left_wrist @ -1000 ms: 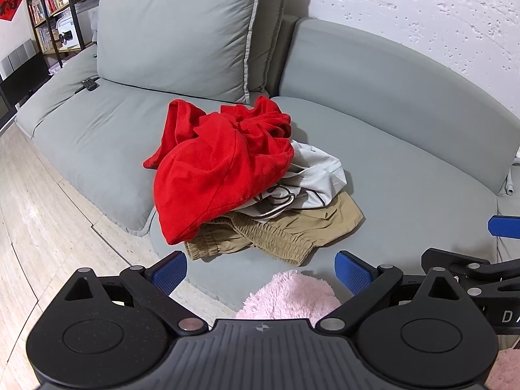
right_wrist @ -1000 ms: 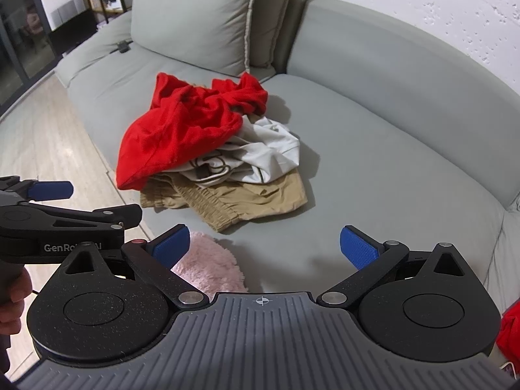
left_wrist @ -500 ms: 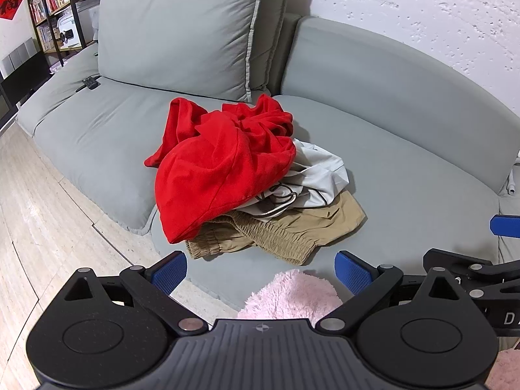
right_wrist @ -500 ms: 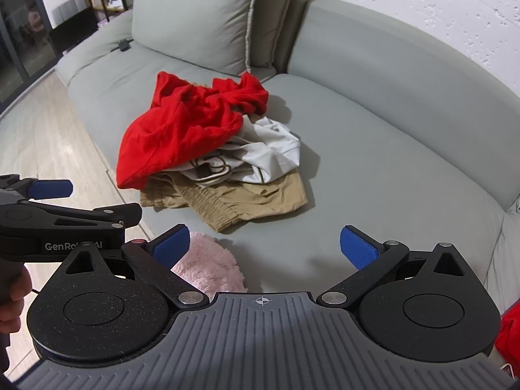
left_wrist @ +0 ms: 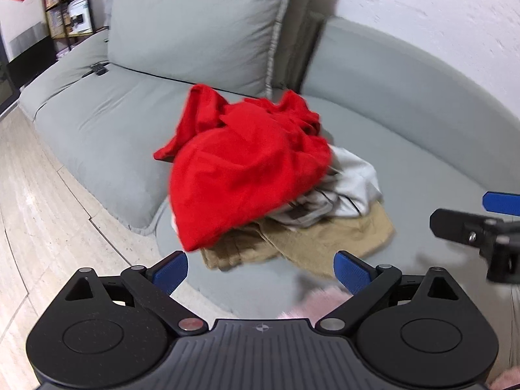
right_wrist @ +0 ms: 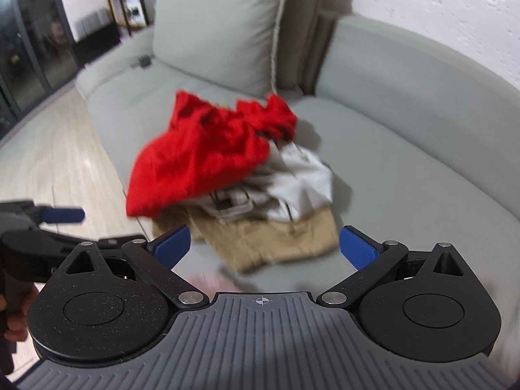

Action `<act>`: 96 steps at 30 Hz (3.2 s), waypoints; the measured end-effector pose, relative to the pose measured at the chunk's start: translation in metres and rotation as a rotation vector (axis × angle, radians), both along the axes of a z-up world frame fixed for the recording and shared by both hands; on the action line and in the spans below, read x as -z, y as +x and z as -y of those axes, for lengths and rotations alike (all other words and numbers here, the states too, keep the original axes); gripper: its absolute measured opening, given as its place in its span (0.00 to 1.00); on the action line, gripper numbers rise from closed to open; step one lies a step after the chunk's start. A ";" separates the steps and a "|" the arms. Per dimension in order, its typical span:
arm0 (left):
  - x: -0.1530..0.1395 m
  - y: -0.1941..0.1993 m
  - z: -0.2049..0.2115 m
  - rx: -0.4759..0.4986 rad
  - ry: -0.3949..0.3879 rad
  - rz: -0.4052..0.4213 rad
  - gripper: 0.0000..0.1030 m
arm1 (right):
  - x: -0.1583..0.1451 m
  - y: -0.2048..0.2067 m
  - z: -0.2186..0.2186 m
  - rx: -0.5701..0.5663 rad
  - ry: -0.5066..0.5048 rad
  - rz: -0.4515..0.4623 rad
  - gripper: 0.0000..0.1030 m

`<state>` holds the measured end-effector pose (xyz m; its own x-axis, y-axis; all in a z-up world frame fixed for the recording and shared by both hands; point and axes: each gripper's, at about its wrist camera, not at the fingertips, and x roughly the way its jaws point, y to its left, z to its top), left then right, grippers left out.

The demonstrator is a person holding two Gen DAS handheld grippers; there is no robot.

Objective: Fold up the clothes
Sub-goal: 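Reach both grippers into the red shirt and close them on it, then lift the red shirt with both grippers and pull it off the pile, then open both grippers and drop the red shirt onto the sofa seat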

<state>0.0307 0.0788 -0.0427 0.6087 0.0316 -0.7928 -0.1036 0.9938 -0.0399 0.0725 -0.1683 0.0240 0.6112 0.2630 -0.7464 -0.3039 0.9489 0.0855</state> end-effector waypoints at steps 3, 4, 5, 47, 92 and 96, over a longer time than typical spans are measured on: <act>0.010 0.012 -0.021 -0.037 0.029 0.011 0.94 | 0.008 0.023 -0.020 -0.060 0.013 0.021 0.83; 0.017 0.018 -0.033 -0.053 0.042 0.021 0.94 | 0.010 0.031 -0.028 -0.081 0.019 0.028 0.82; 0.021 0.025 -0.042 -0.067 0.054 0.023 0.93 | 0.013 0.040 -0.037 -0.103 0.024 0.033 0.82; -0.064 -0.014 0.321 0.910 -0.138 0.089 0.09 | -0.060 -0.083 0.231 0.589 -0.032 0.151 0.05; 0.109 -0.074 0.369 0.978 0.116 -0.159 0.65 | 0.129 -0.205 0.252 0.685 0.075 -0.373 0.50; 0.106 -0.080 0.372 1.028 0.067 -0.162 0.28 | 0.137 -0.209 0.261 0.734 0.124 -0.391 0.57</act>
